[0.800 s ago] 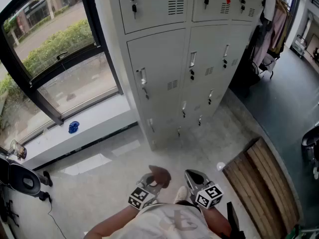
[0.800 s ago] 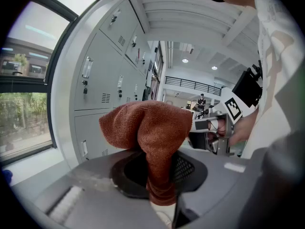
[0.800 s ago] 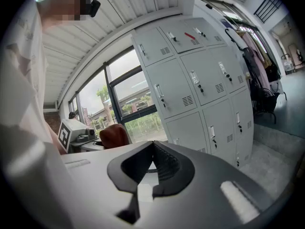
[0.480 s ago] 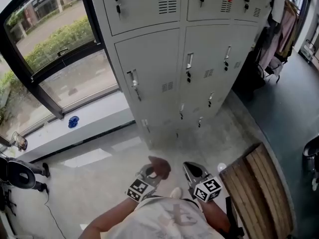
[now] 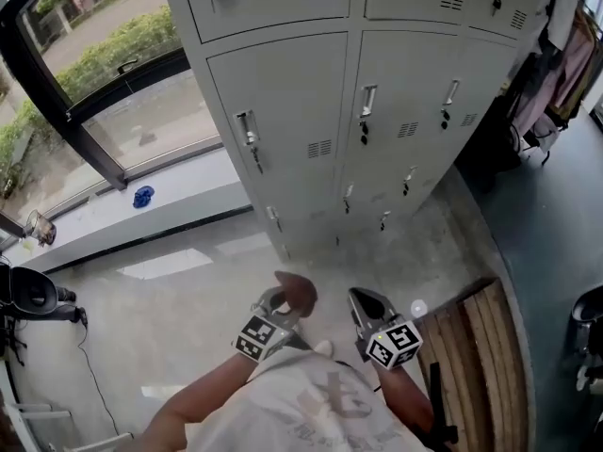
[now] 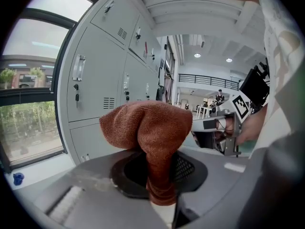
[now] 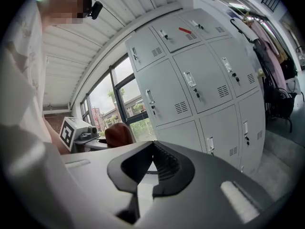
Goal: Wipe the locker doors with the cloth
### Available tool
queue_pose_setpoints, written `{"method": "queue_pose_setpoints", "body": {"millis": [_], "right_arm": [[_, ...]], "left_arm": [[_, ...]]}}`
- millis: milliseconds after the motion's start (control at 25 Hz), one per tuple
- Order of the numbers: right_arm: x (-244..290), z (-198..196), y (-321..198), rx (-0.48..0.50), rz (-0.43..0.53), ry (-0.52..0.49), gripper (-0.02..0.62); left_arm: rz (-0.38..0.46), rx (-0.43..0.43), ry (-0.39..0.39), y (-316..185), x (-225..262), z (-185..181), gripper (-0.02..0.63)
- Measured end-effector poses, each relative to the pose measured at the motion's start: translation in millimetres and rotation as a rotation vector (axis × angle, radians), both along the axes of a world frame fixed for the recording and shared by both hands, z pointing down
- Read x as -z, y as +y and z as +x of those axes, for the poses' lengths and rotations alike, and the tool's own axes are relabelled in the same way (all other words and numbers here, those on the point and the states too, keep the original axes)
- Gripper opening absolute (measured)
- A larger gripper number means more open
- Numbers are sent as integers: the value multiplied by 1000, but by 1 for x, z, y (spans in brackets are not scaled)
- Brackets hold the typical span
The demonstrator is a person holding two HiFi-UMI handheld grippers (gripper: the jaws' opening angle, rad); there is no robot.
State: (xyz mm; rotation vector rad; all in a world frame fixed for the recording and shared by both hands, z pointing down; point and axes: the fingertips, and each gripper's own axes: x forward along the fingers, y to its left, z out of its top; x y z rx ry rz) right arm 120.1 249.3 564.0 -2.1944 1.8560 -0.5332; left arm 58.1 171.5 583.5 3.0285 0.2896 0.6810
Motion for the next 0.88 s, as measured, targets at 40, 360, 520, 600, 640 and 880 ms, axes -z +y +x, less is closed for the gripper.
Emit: {"method": "queue_pose_setpoints", "body": {"millis": [40, 360, 520, 600, 640, 880], "right_arm": [[-2, 4, -2, 3, -2, -5, 8], [-2, 27, -47, 36, -18, 0, 8], [5, 46, -67, 75, -28, 44, 8], [8, 59, -89, 93, -24, 49, 8], [10, 64, -102, 107, -22, 51, 8], [13, 97, -138, 121, -73, 59, 8]], "left_arm": [[-4, 5, -1, -3, 0, 3, 84], [-69, 37, -5, -41, -15, 30, 84], [-93, 43, 26, -64, -12, 63, 84], [-84, 74, 49, -91, -5, 77, 84], [-76, 97, 58, -108, -3, 82, 84], [-104, 159, 50, -151, -11, 102, 84]]}}
